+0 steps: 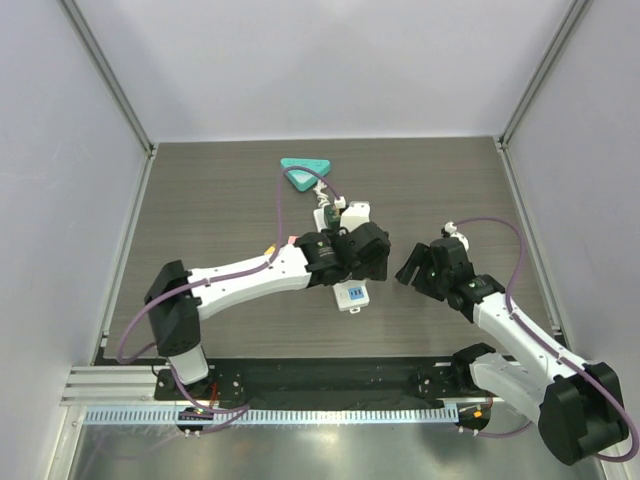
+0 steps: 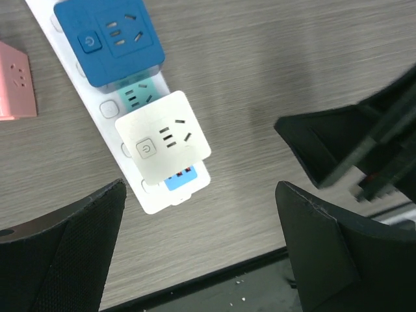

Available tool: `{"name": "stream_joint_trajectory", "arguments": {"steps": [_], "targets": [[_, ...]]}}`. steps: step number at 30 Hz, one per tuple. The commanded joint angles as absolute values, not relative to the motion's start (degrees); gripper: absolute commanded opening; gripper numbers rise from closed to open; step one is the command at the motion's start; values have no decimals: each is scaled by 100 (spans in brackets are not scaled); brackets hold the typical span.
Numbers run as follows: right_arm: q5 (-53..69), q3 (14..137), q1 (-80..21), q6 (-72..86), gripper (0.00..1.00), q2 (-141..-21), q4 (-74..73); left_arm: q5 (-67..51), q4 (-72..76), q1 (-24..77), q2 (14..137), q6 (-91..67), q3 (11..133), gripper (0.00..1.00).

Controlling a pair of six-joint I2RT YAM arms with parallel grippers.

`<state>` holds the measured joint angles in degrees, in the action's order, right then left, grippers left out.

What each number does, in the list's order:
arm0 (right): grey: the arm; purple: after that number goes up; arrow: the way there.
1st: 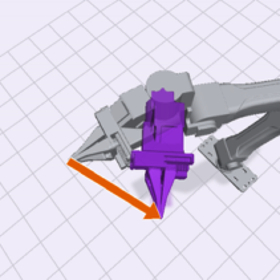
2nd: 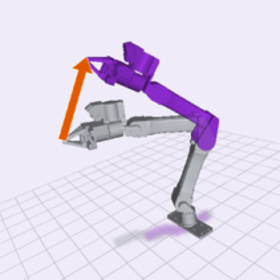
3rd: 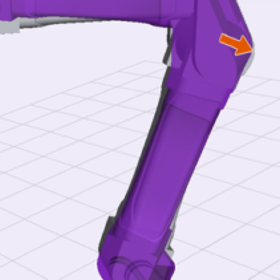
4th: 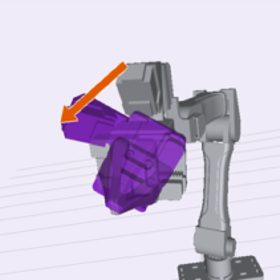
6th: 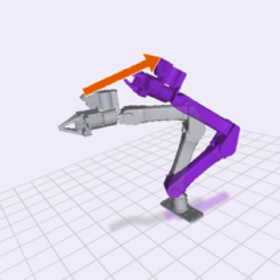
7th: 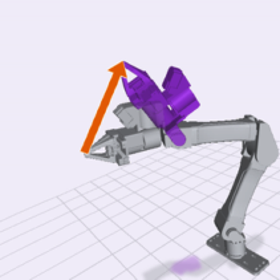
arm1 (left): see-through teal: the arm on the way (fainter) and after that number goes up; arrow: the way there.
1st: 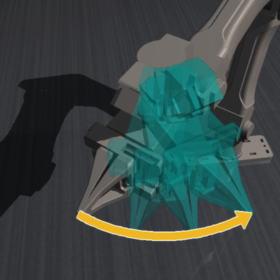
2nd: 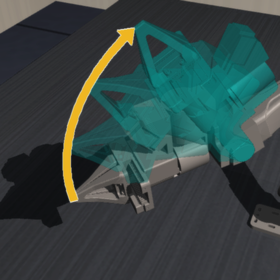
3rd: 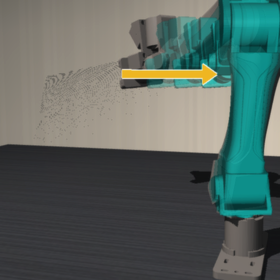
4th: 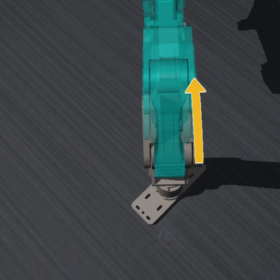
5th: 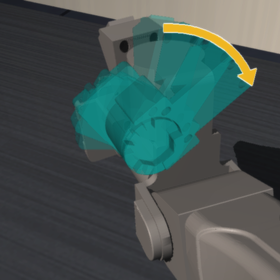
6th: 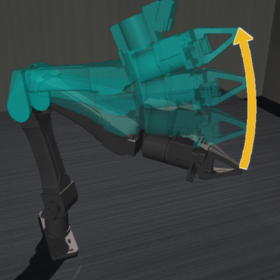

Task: Pull the plug off the socket

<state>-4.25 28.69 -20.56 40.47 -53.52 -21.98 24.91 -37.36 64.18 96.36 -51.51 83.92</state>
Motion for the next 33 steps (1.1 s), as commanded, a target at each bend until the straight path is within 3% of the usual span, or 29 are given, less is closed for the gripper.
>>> {"name": "stream_joint_trajectory", "arguments": {"steps": [1, 28, 32, 33], "targets": [[316, 2900, -1951, 3859, 73, -5326, -1811, 2971, -4447, 6442, 9965, -5370, 8858, 97], [1608, 2267, -1652, 3498, 79, -5036, -1635, 2347, -3445, 6038, 10942, -5423, 8587, 95], [1845, 2285, -1652, 3489, 79, -5220, -1486, 2119, -3244, 5907, 10908, -5379, 8368, 85], [2133, 2259, -1652, 3472, 79, -5290, -1390, 1935, -3052, 5889, 10864, -5335, 8289, 77]]}}
